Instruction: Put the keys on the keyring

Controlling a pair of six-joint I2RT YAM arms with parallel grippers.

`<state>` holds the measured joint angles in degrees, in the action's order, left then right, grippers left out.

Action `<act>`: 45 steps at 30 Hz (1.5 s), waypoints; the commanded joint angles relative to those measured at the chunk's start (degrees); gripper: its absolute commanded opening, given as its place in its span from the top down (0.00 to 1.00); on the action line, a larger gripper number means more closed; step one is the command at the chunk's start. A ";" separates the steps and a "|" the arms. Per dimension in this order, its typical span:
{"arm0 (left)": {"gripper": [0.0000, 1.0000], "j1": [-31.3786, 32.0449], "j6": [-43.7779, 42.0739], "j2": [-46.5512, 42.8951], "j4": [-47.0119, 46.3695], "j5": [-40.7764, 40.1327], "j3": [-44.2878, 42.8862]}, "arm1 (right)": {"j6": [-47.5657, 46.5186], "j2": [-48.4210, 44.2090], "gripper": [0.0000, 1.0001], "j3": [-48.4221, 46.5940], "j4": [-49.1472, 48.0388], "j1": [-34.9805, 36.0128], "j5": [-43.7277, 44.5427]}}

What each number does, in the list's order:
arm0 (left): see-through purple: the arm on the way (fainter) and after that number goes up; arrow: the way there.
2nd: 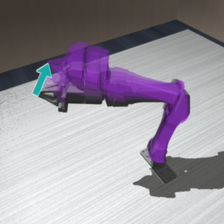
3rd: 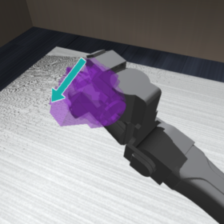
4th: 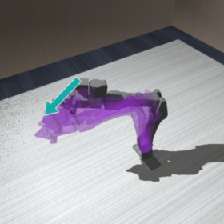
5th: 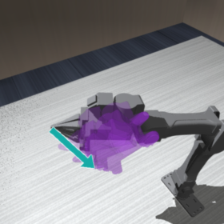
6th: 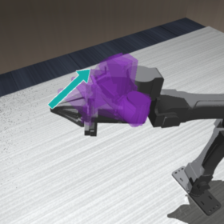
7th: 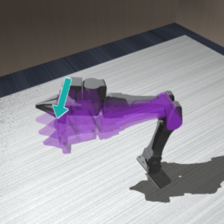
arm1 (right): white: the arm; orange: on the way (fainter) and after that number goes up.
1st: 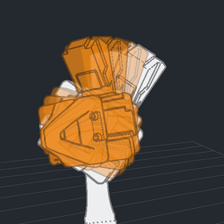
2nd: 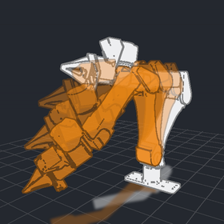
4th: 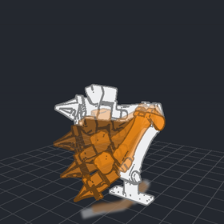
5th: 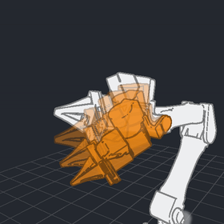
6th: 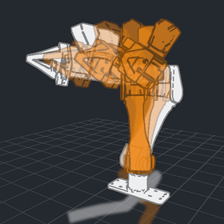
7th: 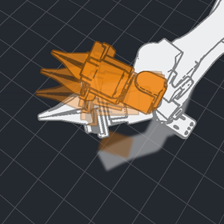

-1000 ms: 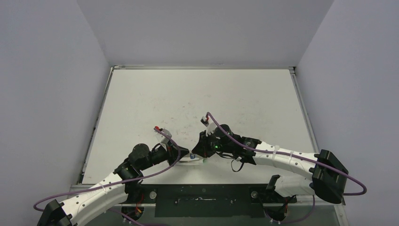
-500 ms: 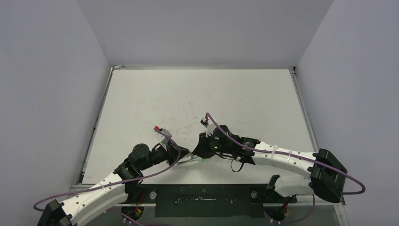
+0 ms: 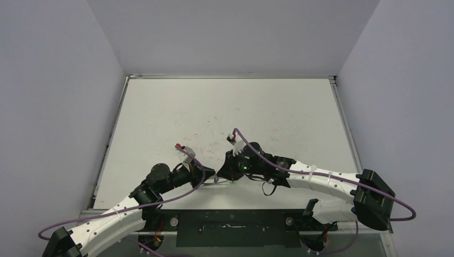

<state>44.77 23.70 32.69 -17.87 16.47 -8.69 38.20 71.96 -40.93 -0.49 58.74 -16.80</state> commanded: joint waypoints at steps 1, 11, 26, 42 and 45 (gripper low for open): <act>1.00 -0.26 0.03 -0.68 -4.63 -0.22 -0.45 | -0.80 -0.92 1.00 -2.58 -2.37 0.52 0.55; 1.00 -0.30 0.29 -0.61 -4.63 -0.12 -0.48 | -1.15 -1.98 1.00 -2.80 -1.98 0.50 2.30; 1.00 -0.30 0.29 -0.84 -4.59 -0.12 -0.55 | -0.11 0.30 1.00 -3.28 2.41 0.43 5.85; 1.00 -0.27 0.07 -1.31 -4.21 -0.87 -0.37 | 0.08 -1.03 0.84 -2.39 0.94 0.51 3.76; 1.00 -0.30 0.11 -1.24 -4.23 -0.99 -0.28 | -1.06 -1.60 0.78 -2.40 1.31 0.52 2.87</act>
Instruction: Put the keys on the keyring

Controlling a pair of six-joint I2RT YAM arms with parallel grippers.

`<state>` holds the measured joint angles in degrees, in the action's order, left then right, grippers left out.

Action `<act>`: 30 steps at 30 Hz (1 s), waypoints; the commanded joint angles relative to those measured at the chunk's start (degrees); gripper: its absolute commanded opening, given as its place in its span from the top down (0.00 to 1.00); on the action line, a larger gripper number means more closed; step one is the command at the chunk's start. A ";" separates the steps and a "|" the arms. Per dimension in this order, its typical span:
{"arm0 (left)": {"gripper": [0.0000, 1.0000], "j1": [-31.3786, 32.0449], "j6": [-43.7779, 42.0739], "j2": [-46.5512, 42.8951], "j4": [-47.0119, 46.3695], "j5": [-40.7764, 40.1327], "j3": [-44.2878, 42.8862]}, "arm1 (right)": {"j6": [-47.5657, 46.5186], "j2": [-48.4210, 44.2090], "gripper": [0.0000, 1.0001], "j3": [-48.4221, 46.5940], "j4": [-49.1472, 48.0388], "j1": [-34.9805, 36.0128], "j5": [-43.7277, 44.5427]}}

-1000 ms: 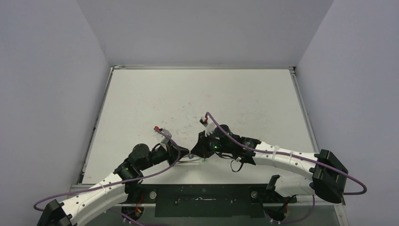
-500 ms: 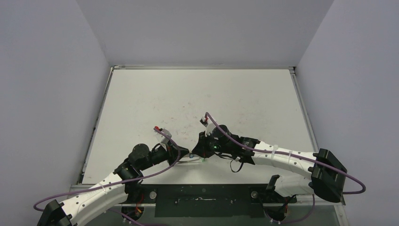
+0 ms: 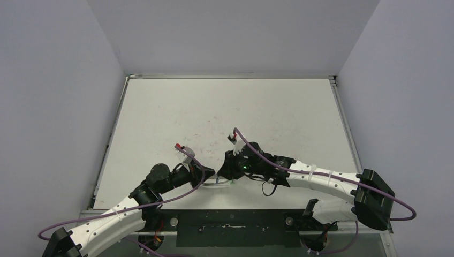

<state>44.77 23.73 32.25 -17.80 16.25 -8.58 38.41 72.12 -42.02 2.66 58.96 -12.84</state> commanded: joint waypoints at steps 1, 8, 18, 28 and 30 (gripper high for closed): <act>1.00 -0.27 0.14 -0.79 -4.34 -0.78 -0.39 | -1.64 -2.03 0.76 -1.31 -1.66 0.29 -1.27; 1.00 -0.29 0.09 -0.78 -4.41 -0.78 -0.50 | -3.73 -5.75 0.51 -0.02 -1.07 0.24 0.31; 1.00 -0.24 -0.42 -0.79 -4.69 0.07 -0.46 | -18.91 -9.71 0.31 0.87 0.23 0.19 -3.19; 1.00 -0.27 -0.54 -1.09 -4.48 0.45 -0.25 | -37.55 -10.53 0.31 7.21 -5.53 0.23 -7.54; 1.00 -0.22 -0.52 -1.31 -4.23 0.51 -0.24 | -39.63 -10.59 0.32 8.15 -6.20 0.28 -7.45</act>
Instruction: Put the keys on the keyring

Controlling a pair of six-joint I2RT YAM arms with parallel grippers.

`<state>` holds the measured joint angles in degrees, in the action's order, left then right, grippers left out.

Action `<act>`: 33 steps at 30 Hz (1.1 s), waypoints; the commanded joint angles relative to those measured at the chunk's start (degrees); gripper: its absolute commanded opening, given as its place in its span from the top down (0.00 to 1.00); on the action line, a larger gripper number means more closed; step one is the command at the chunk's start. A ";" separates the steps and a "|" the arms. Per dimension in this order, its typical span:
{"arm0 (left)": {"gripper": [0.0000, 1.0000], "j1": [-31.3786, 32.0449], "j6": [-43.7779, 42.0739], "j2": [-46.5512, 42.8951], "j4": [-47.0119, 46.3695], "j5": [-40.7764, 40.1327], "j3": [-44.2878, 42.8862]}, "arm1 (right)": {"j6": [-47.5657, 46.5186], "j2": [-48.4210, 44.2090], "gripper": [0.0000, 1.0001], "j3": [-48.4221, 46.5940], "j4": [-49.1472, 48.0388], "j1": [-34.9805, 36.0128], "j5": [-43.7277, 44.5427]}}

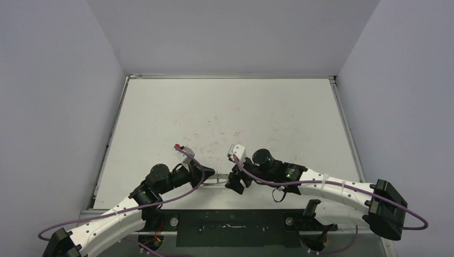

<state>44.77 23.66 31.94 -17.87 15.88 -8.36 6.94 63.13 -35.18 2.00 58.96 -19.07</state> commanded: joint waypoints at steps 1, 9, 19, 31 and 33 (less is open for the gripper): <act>1.00 -0.26 -0.46 -1.02 -4.11 0.91 -0.44 | -9.05 -1.54 0.33 1.60 -5.83 0.26 -1.22; 1.00 -0.26 -0.37 -0.92 -4.08 1.36 -0.52 | -11.15 2.40 0.53 3.38 -13.45 0.24 -0.88; 1.00 -0.30 -0.30 -2.01 -2.97 1.35 -0.37 | -12.89 7.31 0.82 2.26 -17.34 0.35 -1.70; 1.00 -0.30 -0.45 -2.37 -2.63 1.40 -0.33 | -16.14 5.54 1.00 2.44 -14.46 0.24 -0.70; 1.00 -0.25 -0.66 -2.65 -1.78 1.35 -0.81 | -16.66 4.50 1.00 1.72 -12.30 0.29 0.11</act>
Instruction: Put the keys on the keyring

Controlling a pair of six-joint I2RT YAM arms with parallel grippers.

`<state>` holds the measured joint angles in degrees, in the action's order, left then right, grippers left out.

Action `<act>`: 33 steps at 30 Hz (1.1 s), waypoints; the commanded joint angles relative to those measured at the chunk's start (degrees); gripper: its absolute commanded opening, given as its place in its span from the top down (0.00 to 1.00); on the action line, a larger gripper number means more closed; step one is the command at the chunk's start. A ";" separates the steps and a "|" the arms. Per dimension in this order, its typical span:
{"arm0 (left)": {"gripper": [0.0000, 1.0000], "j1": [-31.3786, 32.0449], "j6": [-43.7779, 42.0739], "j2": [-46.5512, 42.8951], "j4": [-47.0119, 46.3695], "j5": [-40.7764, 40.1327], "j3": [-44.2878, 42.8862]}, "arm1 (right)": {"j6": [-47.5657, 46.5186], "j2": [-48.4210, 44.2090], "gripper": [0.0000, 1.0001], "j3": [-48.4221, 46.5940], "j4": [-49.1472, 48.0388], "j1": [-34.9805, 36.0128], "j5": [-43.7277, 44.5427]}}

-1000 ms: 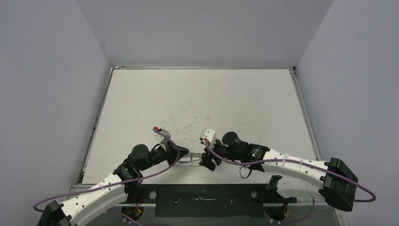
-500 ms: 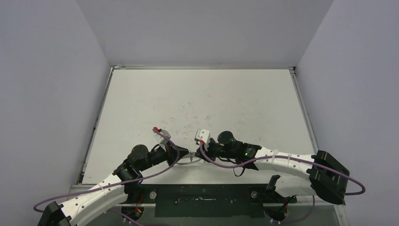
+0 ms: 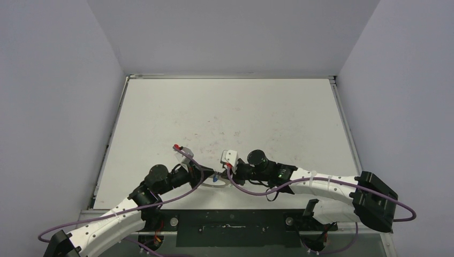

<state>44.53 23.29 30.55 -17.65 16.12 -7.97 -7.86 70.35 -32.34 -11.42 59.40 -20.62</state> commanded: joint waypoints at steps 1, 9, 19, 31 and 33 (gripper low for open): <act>1.00 -0.04 -0.34 -1.31 -1.59 1.03 -1.36 | -2.22 -3.46 1.00 -1.54 2.53 -0.16 2.29; 1.00 -0.01 0.11 0.44 1.99 0.06 -4.49 | -7.76 -11.01 1.00 -4.27 12.01 -0.14 4.33; 1.00 -0.05 -2.74 4.70 1.59 3.34 -7.79 | -9.62 -11.71 1.00 -6.43 17.07 0.23 2.52; 1.00 -0.03 -10.46 10.05 6.77 12.91 -13.75 | -12.57 -11.70 1.00 -9.89 22.72 0.57 1.73; 1.00 -0.04 -11.99 10.70 7.79 14.14 -14.71 | -12.92 -11.64 1.00 -10.10 23.14 0.55 1.81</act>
<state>44.64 15.86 40.40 -11.55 25.08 -18.41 -18.96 59.77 -39.27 11.38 59.72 -19.38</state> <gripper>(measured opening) 0.007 0.102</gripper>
